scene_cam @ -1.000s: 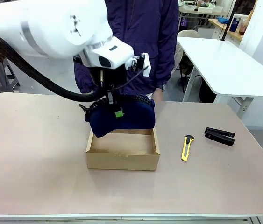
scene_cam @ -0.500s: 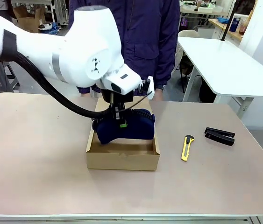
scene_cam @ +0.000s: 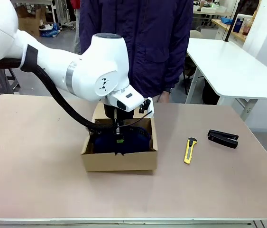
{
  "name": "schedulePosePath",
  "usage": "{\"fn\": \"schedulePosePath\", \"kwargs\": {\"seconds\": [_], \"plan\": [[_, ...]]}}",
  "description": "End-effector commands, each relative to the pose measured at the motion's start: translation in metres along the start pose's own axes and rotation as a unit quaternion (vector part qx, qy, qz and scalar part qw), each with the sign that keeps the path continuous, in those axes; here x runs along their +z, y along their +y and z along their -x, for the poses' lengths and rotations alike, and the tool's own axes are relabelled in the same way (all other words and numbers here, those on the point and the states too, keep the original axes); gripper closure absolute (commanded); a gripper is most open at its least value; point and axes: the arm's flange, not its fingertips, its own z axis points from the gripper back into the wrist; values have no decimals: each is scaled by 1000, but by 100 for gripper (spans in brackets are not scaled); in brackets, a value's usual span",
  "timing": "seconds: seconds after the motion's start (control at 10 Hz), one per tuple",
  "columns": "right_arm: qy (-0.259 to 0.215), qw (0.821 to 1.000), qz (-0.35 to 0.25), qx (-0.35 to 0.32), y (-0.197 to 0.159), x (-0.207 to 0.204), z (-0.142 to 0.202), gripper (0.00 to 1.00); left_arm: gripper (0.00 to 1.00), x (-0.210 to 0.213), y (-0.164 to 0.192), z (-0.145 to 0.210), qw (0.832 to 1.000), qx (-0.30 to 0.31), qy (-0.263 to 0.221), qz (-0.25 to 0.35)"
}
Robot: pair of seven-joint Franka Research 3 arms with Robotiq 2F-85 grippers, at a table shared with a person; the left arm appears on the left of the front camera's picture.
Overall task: Pack the item into the box.
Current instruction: Pick up the item indicated by the person and place it inside the Mailer Box.
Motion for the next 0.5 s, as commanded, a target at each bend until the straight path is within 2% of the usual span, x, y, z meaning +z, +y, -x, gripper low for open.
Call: {"fn": "schedulePosePath", "kwargs": {"seconds": [0.0, 0.2, 0.4], "plan": [[-7, 1000, -10, 12, 2, -1, -3, 0, 100, 1, -3, -5, 1000, -1, 5, 7], [-7, 1000, -10, 12, 2, -1, -3, 0, 100, 2, -3, -7, 1000, 2, -2, 9], [-7, 1000, -10, 12, 2, -1, -3, 0, 48, 5, -4, -5, 1000, 6, -8, 15]]}}
